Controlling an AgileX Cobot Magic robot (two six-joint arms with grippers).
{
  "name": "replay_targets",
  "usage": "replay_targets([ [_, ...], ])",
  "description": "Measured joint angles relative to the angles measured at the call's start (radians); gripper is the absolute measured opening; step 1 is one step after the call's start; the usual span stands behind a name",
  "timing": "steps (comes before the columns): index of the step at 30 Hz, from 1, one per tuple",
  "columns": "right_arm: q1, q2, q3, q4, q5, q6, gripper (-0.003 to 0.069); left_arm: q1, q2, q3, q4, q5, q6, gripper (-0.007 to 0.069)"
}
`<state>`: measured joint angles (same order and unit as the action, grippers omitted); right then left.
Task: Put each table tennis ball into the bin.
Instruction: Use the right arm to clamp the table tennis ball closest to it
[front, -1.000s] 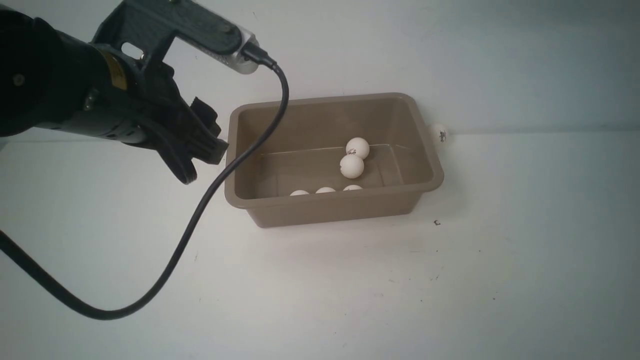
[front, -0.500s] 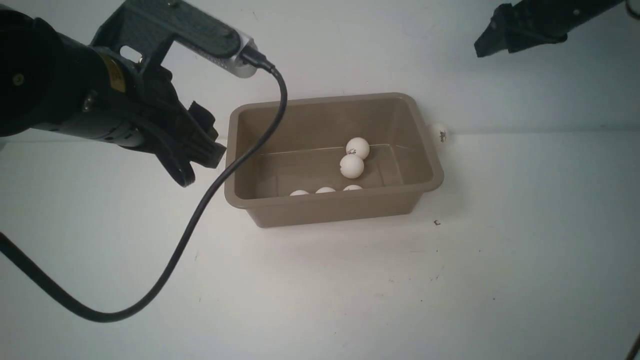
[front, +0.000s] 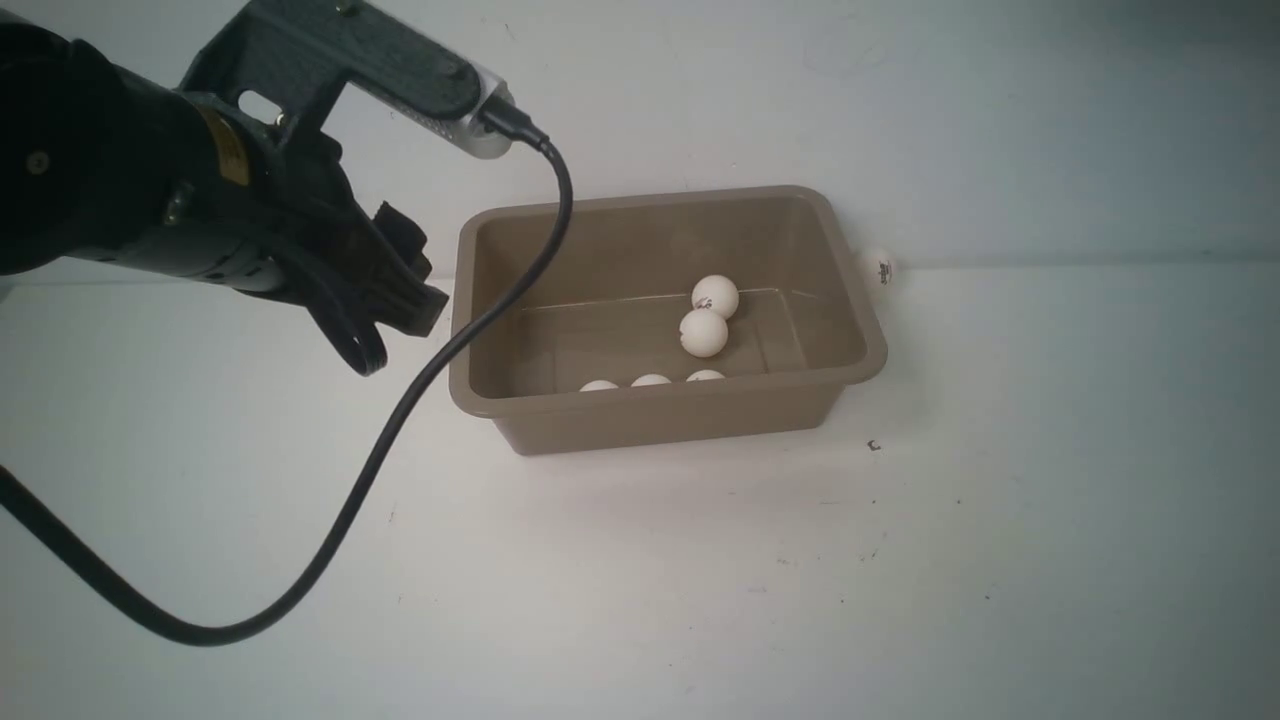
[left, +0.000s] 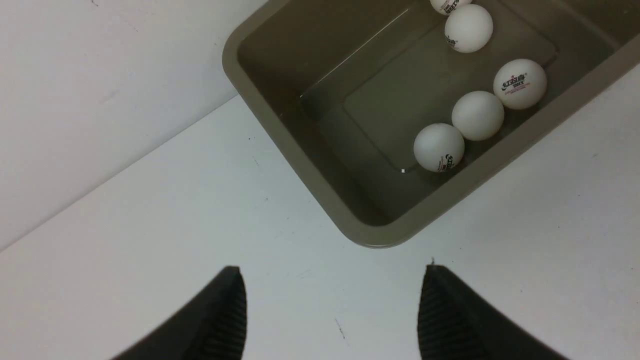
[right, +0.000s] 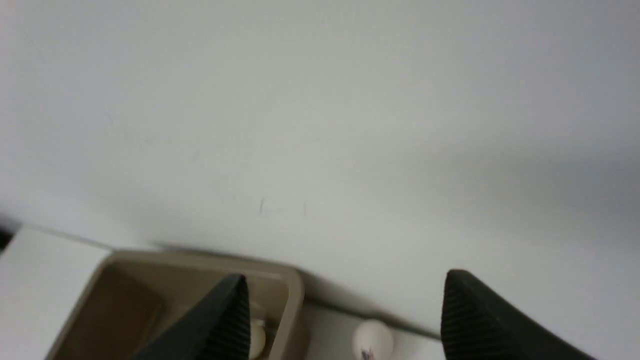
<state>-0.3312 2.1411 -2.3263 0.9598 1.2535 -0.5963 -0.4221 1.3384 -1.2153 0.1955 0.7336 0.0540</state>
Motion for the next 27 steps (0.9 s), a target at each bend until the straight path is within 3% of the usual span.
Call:
replay_targets([
  [5,-0.073,-0.02,-0.002,0.032,-0.001,-0.005,0.0465,0.0,0.0,0.0,0.0,0.0,0.0,0.0415],
  [10,-0.07,-0.02,-0.002,-0.054,-0.001,0.009,0.0465,0.0,0.0,0.0,0.0,0.0,0.0,0.0415],
  [27,0.236,0.069,-0.002,-0.482,0.003,0.154,0.0466,0.0,0.0,0.0,0.002,0.0,0.0,0.0415],
])
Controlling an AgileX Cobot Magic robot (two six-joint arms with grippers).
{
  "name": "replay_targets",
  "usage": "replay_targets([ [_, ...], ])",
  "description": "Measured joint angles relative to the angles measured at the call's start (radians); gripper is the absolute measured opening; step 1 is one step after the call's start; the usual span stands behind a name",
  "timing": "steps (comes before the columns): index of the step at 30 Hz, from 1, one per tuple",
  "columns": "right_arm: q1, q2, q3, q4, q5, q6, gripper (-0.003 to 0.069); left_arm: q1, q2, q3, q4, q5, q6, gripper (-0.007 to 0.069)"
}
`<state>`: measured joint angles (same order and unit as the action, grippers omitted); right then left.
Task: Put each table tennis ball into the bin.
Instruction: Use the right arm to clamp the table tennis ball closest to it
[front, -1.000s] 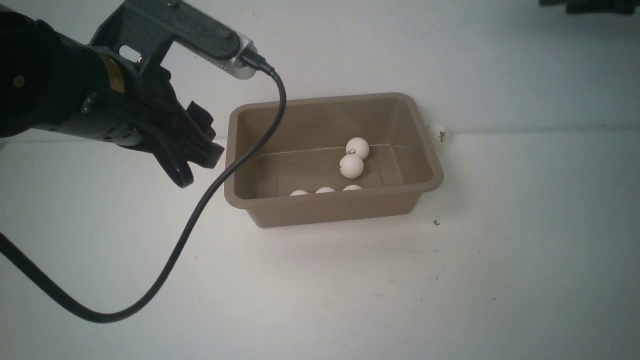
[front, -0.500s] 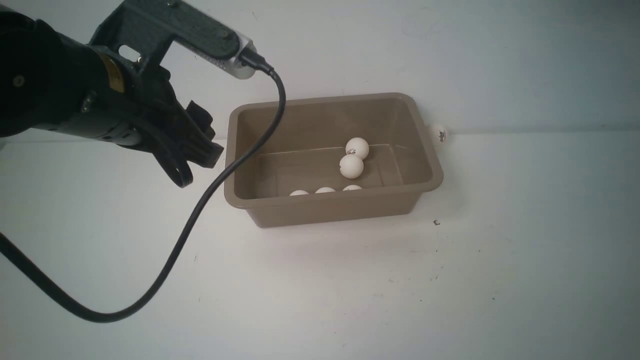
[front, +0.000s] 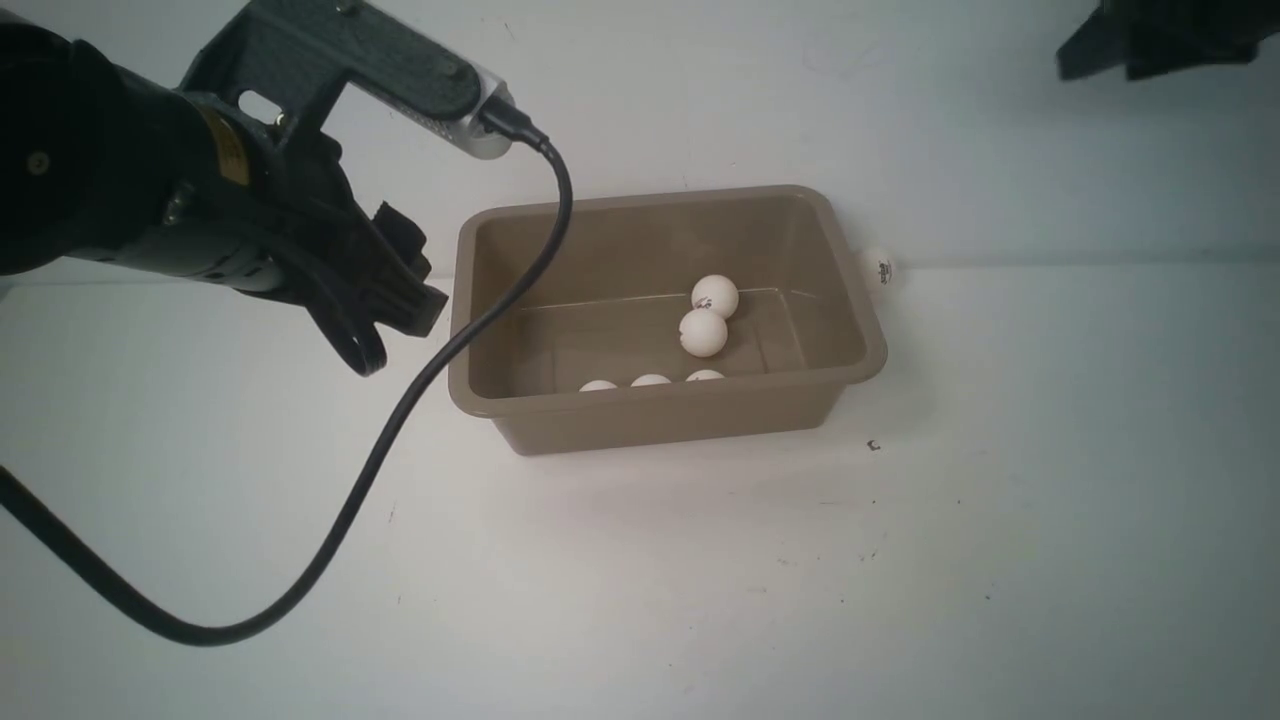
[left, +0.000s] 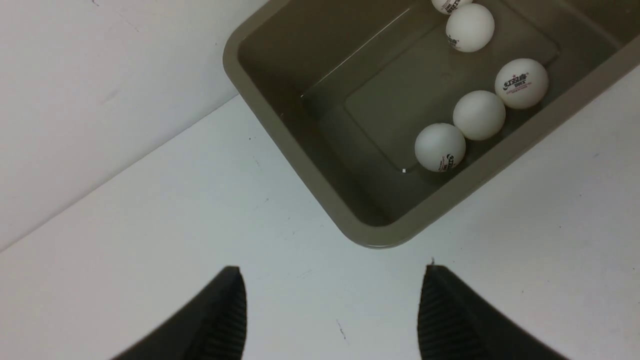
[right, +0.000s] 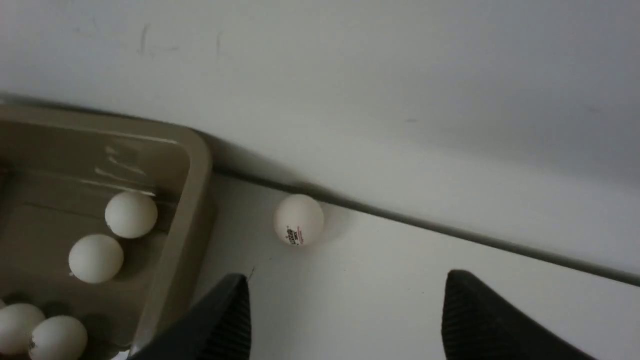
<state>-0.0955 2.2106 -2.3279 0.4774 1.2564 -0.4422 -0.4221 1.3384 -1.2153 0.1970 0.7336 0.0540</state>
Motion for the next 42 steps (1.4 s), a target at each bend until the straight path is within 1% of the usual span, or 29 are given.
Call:
replay_targets([
  [3,0.058,0.025,0.0,-0.029,-0.005,0.002,0.047,0.0,0.0,0.0,0.0,0.0,0.0,0.0415],
  [7,0.085,0.049,0.0,-0.031,-0.028,0.018,0.047,0.0,0.0,0.0,0.0,0.0,0.0,0.0415],
  [12,0.093,0.084,0.0,-0.058,-0.105,0.031,0.047,0.0,0.0,0.0,0.0,0.0,0.0,0.0415],
  [18,0.119,0.137,0.001,-0.058,-0.258,0.015,0.0471,0.0,0.0,0.0,0.016,0.0,0.0,0.0415],
  [21,0.121,0.138,0.002,-0.046,-0.278,-0.01,0.0471,0.0,0.0,0.0,0.025,0.0,0.0,0.0415],
  [28,0.12,0.073,0.002,-0.019,-0.237,-0.048,0.0471,0.0,0.0,0.0,0.027,-0.004,0.0,0.0415],
  [33,0.108,-0.001,0.002,0.044,-0.149,-0.049,0.0472,0.0,0.0,0.0,0.027,-0.036,0.0,0.0415],
  [37,0.082,-0.052,0.002,0.077,-0.097,-0.047,0.0472,0.0,0.0,0.0,0.027,-0.048,0.0,0.0415],
  [42,0.025,-0.117,0.002,0.101,-0.056,-0.029,0.0472,0.0,0.0,0.0,0.027,-0.053,0.0,0.0415],
])
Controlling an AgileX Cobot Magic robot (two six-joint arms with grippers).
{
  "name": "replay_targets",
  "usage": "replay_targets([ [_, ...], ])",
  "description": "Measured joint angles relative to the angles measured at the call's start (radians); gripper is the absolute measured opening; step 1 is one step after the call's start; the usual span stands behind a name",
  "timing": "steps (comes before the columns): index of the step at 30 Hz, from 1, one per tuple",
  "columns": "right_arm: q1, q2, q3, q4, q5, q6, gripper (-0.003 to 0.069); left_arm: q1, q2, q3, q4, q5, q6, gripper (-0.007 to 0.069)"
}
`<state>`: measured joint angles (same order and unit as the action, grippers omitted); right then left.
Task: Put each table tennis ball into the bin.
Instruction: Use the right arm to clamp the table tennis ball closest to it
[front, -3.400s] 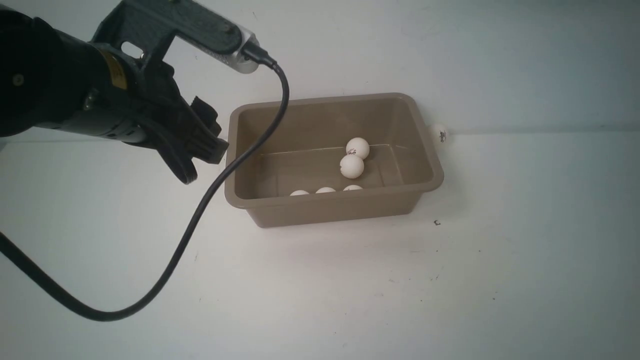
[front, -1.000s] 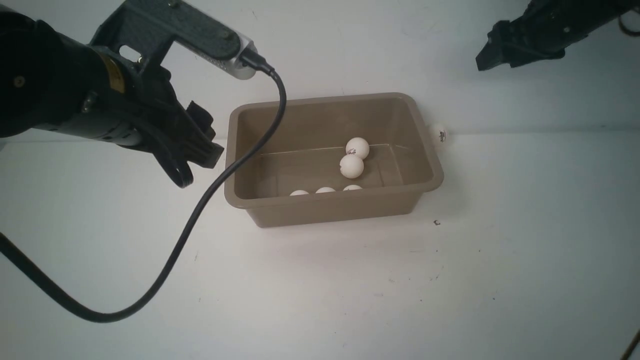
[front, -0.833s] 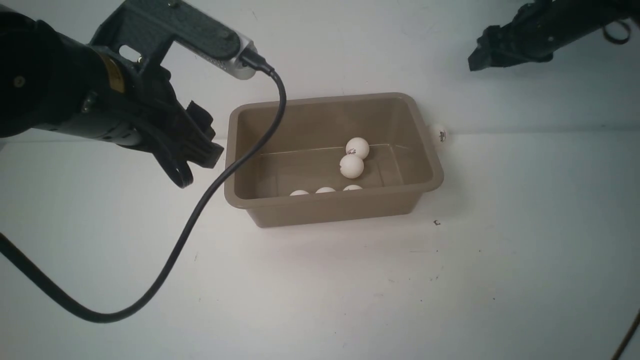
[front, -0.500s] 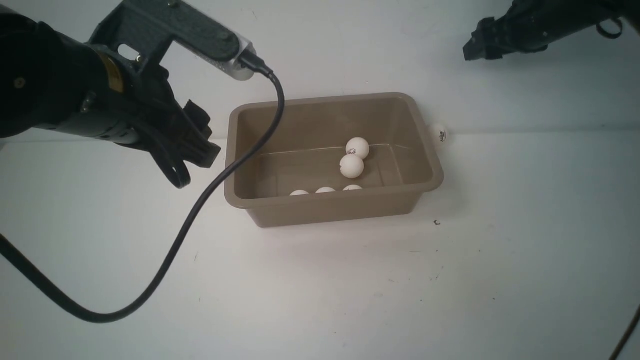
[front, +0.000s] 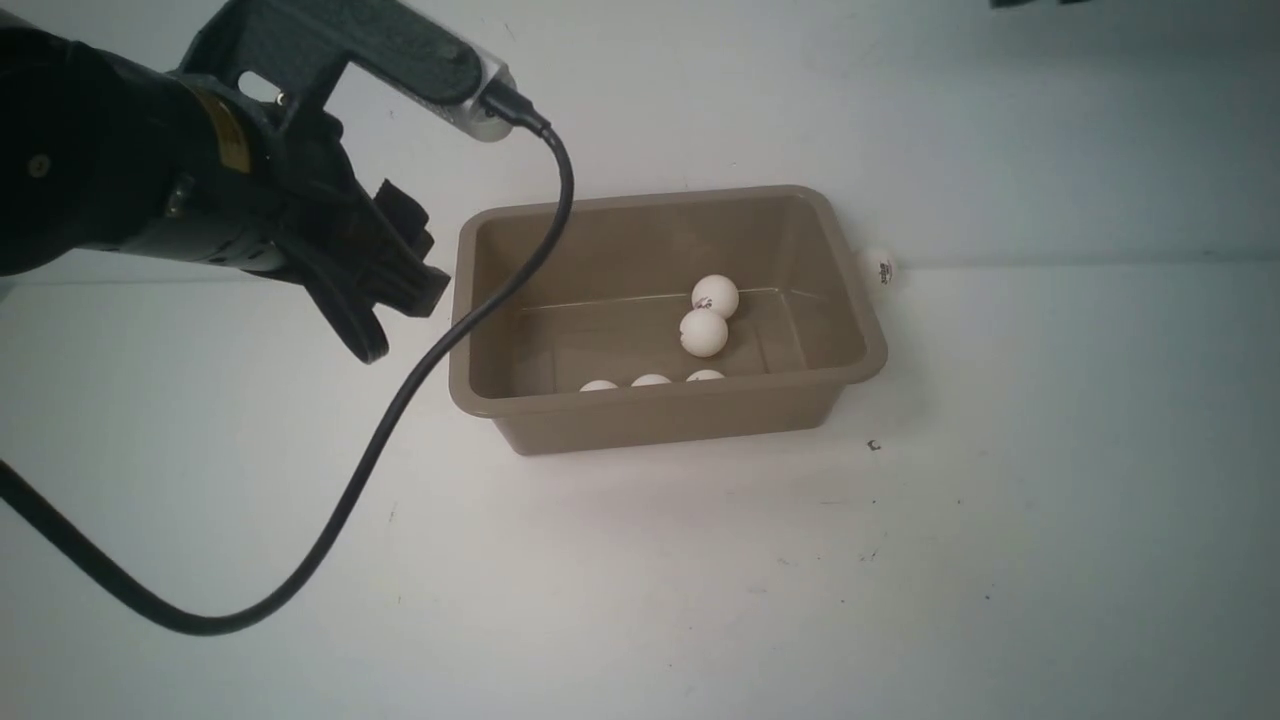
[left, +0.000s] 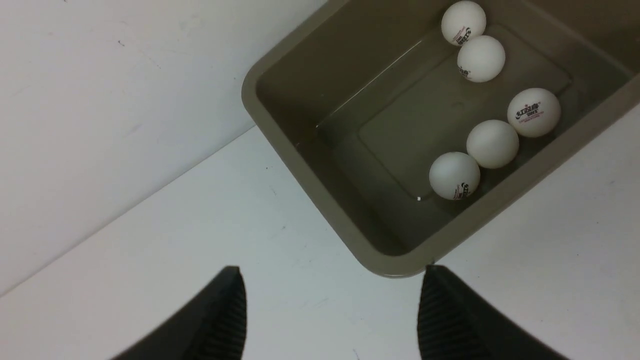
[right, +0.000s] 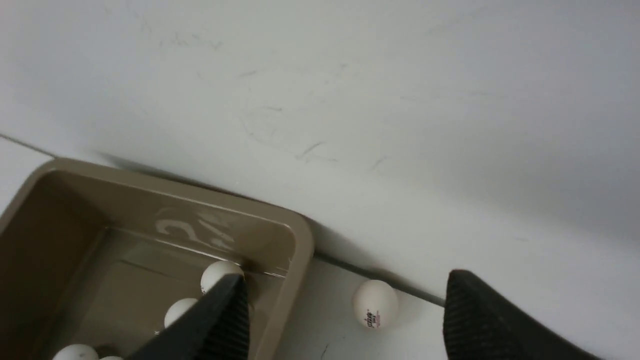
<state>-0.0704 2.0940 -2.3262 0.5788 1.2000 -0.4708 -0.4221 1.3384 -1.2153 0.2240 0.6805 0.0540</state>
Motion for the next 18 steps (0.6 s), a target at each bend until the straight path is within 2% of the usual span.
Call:
replay_targets([
  [5,-0.069,-0.056,0.0,0.064,0.041,0.002,0.0472,0.0,0.0,0.0,0.0,-0.001,0.0,0.0415],
  [10,-0.185,-0.095,0.0,0.204,0.062,-0.029,0.0472,0.0,0.0,0.0,0.0,-0.001,0.0,0.0415],
  [12,-0.262,-0.1,-0.001,0.261,0.062,-0.04,0.0472,0.0,0.0,0.0,0.0,-0.001,0.0,0.0415],
  [18,-0.358,-0.09,-0.001,0.291,0.061,-0.043,0.0472,0.0,0.0,0.0,0.0,-0.002,0.0,0.0415],
])
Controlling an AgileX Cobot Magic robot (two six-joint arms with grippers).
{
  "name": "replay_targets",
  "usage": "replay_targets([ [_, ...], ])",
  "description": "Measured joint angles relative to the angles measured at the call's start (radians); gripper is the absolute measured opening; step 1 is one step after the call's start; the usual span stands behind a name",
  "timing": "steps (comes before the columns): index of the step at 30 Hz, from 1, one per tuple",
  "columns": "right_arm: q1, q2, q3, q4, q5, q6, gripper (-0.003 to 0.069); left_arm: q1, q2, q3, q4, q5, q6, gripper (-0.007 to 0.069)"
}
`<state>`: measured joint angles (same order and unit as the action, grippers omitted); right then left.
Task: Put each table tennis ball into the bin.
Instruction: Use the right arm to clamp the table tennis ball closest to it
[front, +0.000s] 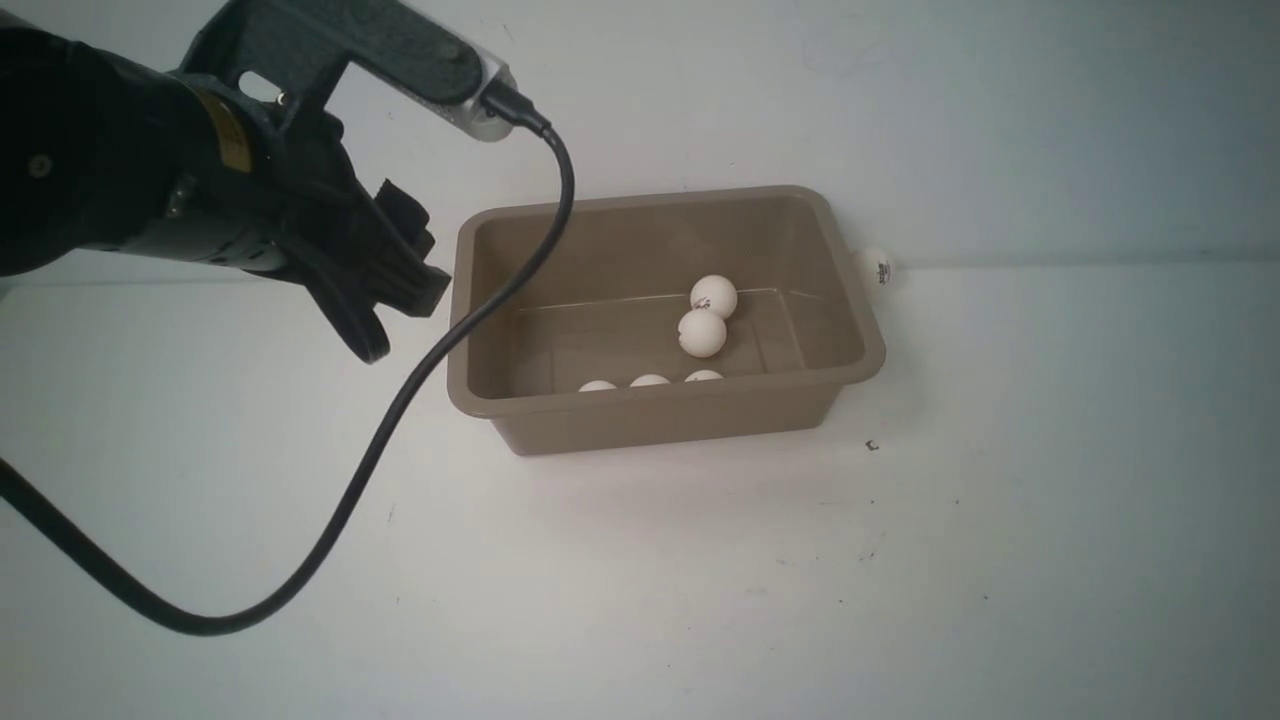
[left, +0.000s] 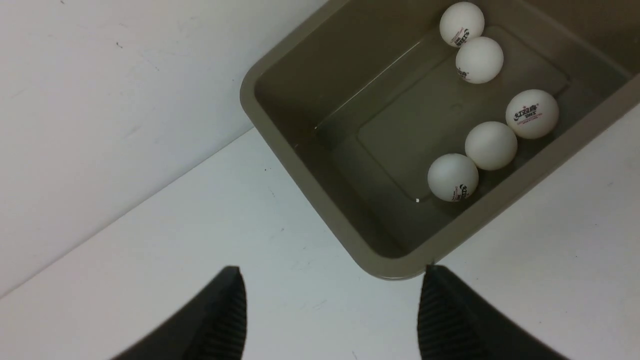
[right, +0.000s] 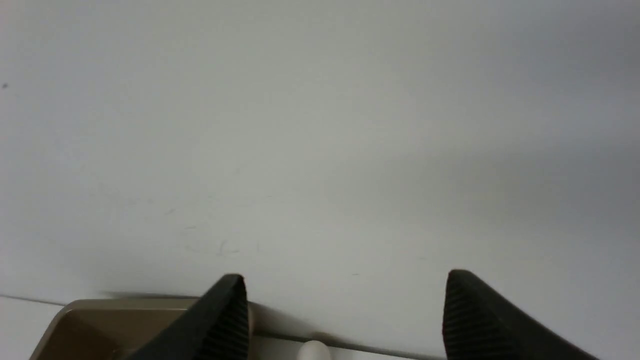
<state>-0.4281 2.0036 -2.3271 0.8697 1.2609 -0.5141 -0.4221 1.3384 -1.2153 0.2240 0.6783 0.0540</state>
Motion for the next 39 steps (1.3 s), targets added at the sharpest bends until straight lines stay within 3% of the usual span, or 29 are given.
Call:
replay_targets([
  [13,0.002,0.178,0.001,0.173,-0.007,0.086,0.0472,0.0,0.0,0.0,0.0,-0.001,0.0,0.0415],
  [19,0.029,0.192,0.037,0.142,-0.012,0.095,0.0472,0.0,0.0,0.0,0.0,-0.002,0.0,0.0415],
  [30,0.184,0.2,0.242,0.101,-0.017,-0.02,0.0472,0.0,0.0,0.0,0.0,-0.002,0.0,0.0415],
  [39,0.251,0.2,0.443,0.162,-0.182,-0.143,0.0472,0.0,0.0,0.0,-0.001,0.028,0.0,0.0415],
])
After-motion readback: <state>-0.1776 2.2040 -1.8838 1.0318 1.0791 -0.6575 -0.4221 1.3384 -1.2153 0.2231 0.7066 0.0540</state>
